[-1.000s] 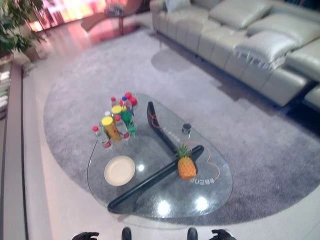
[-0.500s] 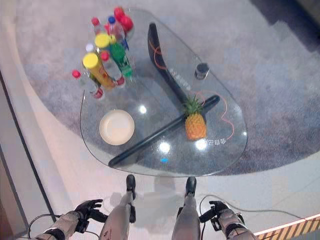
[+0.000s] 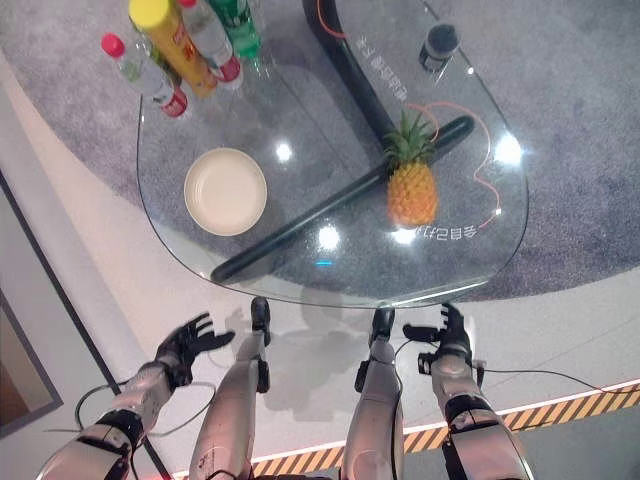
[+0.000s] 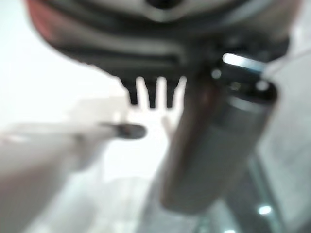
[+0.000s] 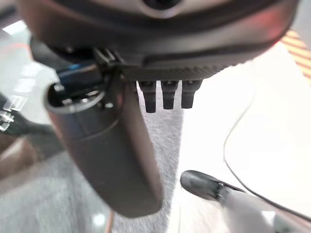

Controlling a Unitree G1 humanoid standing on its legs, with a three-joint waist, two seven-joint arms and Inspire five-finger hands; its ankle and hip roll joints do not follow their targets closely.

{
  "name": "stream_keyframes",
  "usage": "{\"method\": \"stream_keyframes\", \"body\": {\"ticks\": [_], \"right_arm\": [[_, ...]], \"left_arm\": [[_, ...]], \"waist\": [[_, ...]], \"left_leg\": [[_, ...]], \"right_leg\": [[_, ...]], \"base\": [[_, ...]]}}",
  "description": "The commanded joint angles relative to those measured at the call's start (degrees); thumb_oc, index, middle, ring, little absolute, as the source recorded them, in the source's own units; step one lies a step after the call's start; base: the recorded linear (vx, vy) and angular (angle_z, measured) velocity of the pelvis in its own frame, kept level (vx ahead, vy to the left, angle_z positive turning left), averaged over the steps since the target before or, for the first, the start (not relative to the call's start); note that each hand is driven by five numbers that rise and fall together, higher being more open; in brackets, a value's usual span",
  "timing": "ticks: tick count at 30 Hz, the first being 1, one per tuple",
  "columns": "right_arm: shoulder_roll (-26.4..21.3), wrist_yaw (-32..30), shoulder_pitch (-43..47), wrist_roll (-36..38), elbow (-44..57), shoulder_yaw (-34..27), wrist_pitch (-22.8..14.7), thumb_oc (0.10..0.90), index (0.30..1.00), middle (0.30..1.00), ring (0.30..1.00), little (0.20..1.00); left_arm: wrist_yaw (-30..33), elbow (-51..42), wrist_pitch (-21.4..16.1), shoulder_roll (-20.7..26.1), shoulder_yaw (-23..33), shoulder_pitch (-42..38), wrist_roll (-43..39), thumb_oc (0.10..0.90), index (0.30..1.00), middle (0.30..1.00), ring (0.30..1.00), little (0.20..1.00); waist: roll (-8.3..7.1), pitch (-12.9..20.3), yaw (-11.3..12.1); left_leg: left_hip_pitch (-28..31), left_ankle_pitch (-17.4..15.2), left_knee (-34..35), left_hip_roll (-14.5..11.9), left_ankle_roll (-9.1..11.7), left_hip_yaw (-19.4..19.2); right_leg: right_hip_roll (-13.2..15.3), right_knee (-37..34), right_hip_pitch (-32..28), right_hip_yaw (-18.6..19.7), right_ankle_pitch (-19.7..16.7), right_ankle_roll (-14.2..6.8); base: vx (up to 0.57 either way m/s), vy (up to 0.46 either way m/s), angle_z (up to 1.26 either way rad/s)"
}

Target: Pick up the fruit to the plate

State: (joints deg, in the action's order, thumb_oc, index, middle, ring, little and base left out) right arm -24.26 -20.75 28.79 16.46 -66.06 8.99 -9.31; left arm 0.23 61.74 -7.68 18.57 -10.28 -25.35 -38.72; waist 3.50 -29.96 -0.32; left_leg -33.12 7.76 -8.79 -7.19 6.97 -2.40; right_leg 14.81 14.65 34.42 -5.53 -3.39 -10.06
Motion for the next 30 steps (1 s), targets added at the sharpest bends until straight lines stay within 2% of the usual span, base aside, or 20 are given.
{"method": "stream_keyframes", "body": {"ticks": [1, 11, 20, 24, 30], "right_arm": [[-1.3, -4.0, -1.8, 2.1, 2.7, -2.5, -3.6, 0.800, 0.900, 0.900, 0.900, 0.900], [-2.4, -4.2, 1.5, 4.6, 2.8, -2.3, -4.8, 0.800, 0.900, 0.900, 0.900, 0.900], [-5.0, -5.9, 5.1, 9.7, -1.3, -3.2, -2.7, 0.800, 0.900, 0.900, 0.900, 0.900], [-7.5, -9.8, 5.3, 13.2, -3.3, -6.0, -1.7, 0.800, 0.900, 0.900, 0.900, 0.900], [-12.0, -18.3, 6.1, 18.8, -3.6, -10.7, -5.7, 0.800, 0.900, 0.900, 0.900, 0.900]], "left_arm": [[2.9, 2.0, -2.5, 2.6, 2.7, 1.7, -2.7, 0.800, 0.900, 0.900, 0.900, 0.900], [4.4, 0.9, -4.1, 3.4, 3.2, -0.1, -4.6, 0.800, 0.900, 0.900, 0.900, 0.900], [3.6, 1.7, -3.7, 4.3, 2.5, -1.7, -4.1, 0.800, 0.900, 0.900, 0.900, 0.900], [3.1, 2.1, -3.9, 5.1, 2.0, -1.6, -4.3, 0.800, 0.900, 0.900, 0.900, 0.900], [2.7, 2.1, -3.8, 6.1, 1.2, -1.1, -4.7, 0.800, 0.900, 0.900, 0.900, 0.900]], "waist": [[-3.16, 0.2, 0.4], [-3.89, 0.2, 1.1], [-4.16, 0.2, 1.9], [-4.29, 0.2, 2.2], [-4.30, 0.2, 2.3]], "left_leg": [[-5.7, -8.0, -12.3, 1.9, -0.9, 2.1], [-9.8, -8.2, -13.8, 1.6, -0.8, 3.2], [-10.7, -7.7, -13.0, 1.2, -0.5, 3.5], [-10.9, -7.8, -13.0, 1.1, -0.5, 3.9], [-10.8, -8.3, -12.7, 1.2, -0.8, 4.0]], "right_leg": [[-1.1, 3.4, 4.8, 0.1, -0.3, 1.4], [-1.7, 4.8, 8.9, -0.1, -0.1, 1.6], [-1.6, 4.2, 9.6, -1.2, -0.4, 1.6], [-1.6, 4.4, 9.4, -1.7, -0.4, 1.6], [-1.7, 4.2, 9.2, -2.2, -0.6, 1.3]], "base": [[-0.03, -0.018, -0.01], [-0.02, -0.015, 0.01], [-0.01, -0.027, 0.01], [0.02, -0.044, 0.02], [0.02, -0.023, 0.06]]}}
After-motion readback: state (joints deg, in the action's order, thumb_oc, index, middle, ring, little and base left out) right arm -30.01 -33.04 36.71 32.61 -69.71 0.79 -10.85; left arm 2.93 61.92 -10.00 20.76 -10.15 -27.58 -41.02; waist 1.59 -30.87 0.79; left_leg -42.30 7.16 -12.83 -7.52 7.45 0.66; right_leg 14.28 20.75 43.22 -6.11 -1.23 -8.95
